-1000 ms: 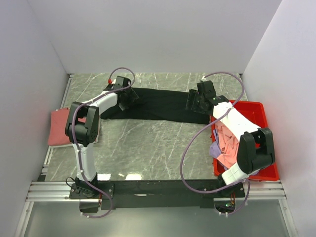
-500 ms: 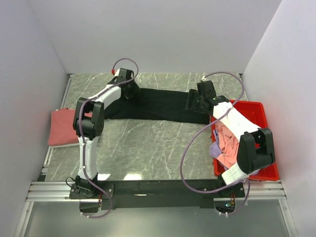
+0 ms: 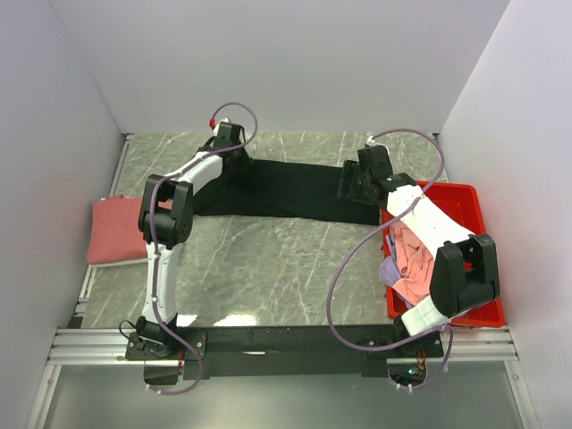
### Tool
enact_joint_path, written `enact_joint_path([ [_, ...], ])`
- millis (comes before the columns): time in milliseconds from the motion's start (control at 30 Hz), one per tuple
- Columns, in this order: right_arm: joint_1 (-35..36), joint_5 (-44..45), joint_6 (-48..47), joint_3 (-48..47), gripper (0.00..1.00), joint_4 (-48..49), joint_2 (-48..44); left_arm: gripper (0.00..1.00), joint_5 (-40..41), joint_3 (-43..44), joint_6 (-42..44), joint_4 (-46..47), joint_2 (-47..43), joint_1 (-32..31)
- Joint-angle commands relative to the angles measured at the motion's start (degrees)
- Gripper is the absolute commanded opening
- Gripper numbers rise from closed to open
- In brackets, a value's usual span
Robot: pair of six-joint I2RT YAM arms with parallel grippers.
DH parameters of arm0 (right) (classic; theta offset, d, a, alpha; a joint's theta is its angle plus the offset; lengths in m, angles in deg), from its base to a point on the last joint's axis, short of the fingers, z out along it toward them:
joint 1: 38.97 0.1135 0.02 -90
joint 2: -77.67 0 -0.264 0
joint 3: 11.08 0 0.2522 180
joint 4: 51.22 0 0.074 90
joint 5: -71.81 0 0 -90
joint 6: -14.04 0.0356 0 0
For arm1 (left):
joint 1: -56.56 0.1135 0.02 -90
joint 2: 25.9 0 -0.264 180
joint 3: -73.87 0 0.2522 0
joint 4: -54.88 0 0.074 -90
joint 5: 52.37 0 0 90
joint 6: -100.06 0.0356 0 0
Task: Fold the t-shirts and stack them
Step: Fold the tshirt
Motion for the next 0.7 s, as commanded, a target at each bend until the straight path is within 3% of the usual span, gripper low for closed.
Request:
enact_joint_path([
  [0,-0.25,0.03,-0.53,-0.43,0.83,1.19,-1.88,0.26,2.22,-5.03,1.72,0.41,-8.4,-0.17],
  [167,-0.34,-0.41,-0.62,-0.43,0.83,0.84,-1.88,0.35,9.34,-11.08,-2.83,-6.01,-15.35,-0.87],
  [400,-0.25,-1.56,-0.79,-0.26,0.83,0.84,-1.79,0.48,11.02,-19.53,-7.24,-5.84,-21.33,-1.22],
  [500,-0.25,-1.56,-0.79,-0.17,0.83,0.84,-1.88,0.55,8.65,-19.19,-7.86,-6.01,-20.64,-1.4],
  [667,-0.25,-1.3,-0.97,-0.08,0.83,0.58,-1.88,0.56,9.08,-14.36,-10.66,-11.37,-16.15,-2.27],
])
